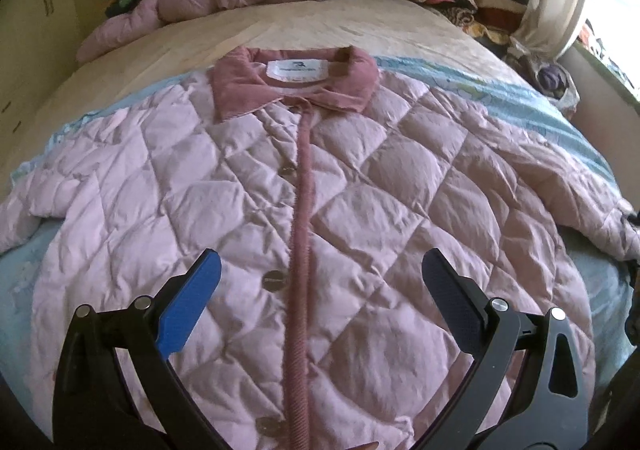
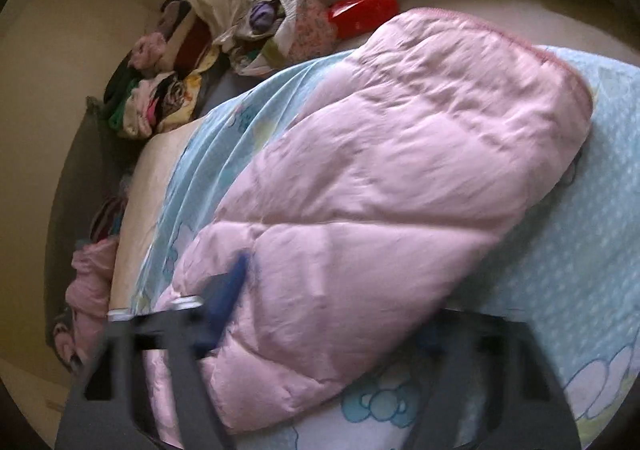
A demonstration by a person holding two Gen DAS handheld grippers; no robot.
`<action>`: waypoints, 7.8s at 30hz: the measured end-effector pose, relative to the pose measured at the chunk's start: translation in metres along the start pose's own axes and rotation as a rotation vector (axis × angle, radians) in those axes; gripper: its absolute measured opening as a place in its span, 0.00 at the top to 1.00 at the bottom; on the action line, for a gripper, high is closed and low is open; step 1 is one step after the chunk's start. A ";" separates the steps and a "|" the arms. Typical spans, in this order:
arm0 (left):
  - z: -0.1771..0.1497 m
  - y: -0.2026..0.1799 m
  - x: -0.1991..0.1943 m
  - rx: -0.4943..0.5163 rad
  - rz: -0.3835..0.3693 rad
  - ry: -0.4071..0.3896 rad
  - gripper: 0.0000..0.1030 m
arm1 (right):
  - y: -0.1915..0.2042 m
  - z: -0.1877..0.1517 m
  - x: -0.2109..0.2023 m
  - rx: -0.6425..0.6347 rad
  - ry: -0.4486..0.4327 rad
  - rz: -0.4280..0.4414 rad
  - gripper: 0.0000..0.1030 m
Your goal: Fold large clothes
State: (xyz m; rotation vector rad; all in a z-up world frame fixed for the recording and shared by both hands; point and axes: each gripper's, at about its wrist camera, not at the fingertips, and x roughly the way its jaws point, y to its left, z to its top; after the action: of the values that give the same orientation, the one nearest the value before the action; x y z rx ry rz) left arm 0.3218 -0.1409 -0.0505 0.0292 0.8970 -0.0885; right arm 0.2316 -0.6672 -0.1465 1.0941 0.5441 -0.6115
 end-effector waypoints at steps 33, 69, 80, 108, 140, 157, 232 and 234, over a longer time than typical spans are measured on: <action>0.020 0.136 -0.066 -0.210 -0.111 -0.101 0.08 | 0.238 -0.139 -0.157 -0.862 -0.163 0.410 0.84; 0.008 0.179 -0.022 -0.328 -0.264 -0.079 0.09 | 0.231 -0.283 -0.060 -0.658 0.183 0.430 0.76; 0.003 0.239 -0.019 -0.550 -0.343 -0.088 0.09 | 0.298 -0.391 -0.099 -1.148 0.013 0.476 0.77; 0.000 0.215 0.031 -0.624 -0.538 0.042 0.09 | 0.267 -0.467 -0.104 -1.447 0.250 0.533 0.35; 0.042 0.230 0.008 -0.322 -0.274 -0.268 0.90 | 0.263 -0.282 -0.044 -1.109 0.082 0.181 0.35; 0.029 0.223 0.059 -0.290 -0.161 -0.059 0.90 | 0.258 -0.283 0.049 -1.052 0.234 -0.027 0.36; 0.007 0.222 -0.115 -0.212 -0.024 -0.040 0.09 | 0.263 -0.297 -0.178 -0.893 0.197 0.325 0.04; 0.008 0.227 -0.117 -0.214 -0.011 -0.043 0.09 | 0.267 -0.302 -0.181 -0.916 0.181 0.331 0.04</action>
State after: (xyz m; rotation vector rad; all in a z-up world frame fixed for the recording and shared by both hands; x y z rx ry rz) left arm 0.2753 0.0922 0.0436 -0.1765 0.8600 -0.0027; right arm 0.2555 -0.2659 0.0381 0.3448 0.6809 0.0598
